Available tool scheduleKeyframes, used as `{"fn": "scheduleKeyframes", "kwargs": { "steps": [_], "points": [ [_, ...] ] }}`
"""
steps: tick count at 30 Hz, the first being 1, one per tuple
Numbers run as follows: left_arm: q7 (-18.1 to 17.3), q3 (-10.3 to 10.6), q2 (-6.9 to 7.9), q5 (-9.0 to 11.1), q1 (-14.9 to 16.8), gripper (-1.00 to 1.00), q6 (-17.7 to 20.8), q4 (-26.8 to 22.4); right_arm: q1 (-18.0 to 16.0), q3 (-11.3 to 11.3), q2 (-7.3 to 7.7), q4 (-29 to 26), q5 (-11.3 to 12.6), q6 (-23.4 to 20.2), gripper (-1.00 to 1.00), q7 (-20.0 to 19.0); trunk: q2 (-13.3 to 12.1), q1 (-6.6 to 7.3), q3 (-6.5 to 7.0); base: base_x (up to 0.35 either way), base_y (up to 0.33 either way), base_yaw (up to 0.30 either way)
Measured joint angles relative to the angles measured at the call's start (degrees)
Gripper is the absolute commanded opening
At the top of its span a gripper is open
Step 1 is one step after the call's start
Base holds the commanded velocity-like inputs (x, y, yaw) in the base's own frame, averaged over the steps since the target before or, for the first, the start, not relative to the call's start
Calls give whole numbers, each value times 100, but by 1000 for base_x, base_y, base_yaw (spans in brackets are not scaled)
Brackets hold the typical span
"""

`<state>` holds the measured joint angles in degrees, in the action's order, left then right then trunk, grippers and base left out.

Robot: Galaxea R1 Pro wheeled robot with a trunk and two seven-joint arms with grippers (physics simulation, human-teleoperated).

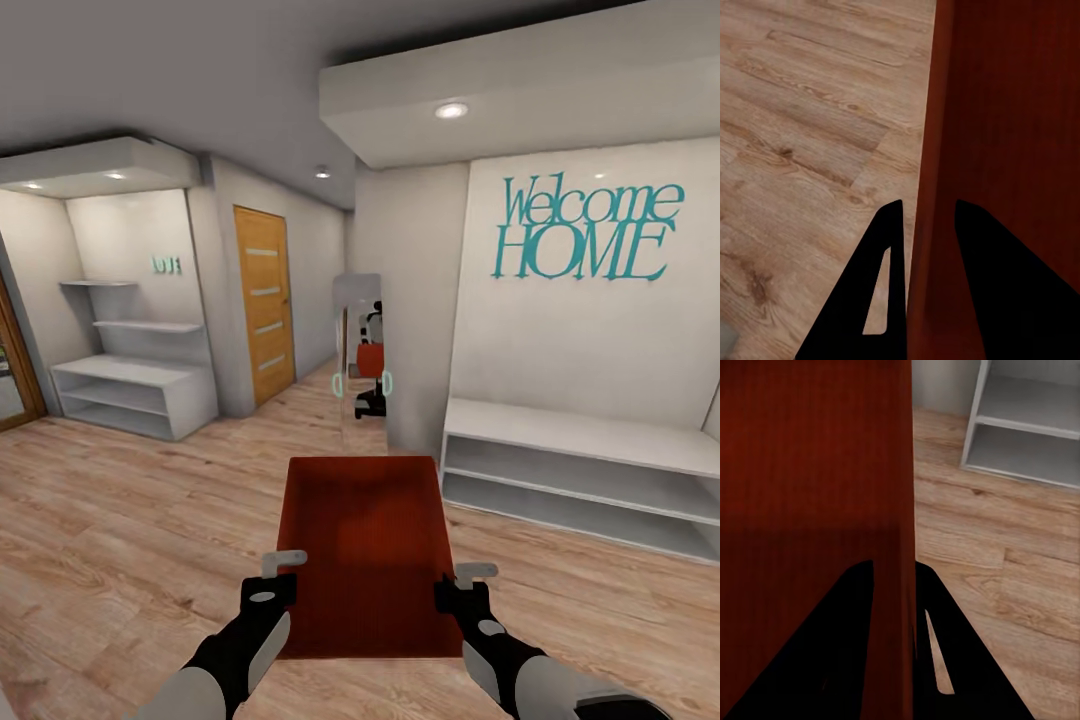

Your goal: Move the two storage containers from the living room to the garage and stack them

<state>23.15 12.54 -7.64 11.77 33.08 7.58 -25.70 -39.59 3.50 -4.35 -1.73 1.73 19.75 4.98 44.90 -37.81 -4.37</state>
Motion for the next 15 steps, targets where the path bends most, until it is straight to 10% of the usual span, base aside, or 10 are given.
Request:
{"fn": "scheduleKeyframes", "kwargs": {
  "steps": [15],
  "points": [
    [0, -1, 0, -1, 0, -100, 1, -2, -1, 1, 0, 0, 1, 0, -100, 0, 0, 0, 0, 321, 0, 198]
  ]
}}
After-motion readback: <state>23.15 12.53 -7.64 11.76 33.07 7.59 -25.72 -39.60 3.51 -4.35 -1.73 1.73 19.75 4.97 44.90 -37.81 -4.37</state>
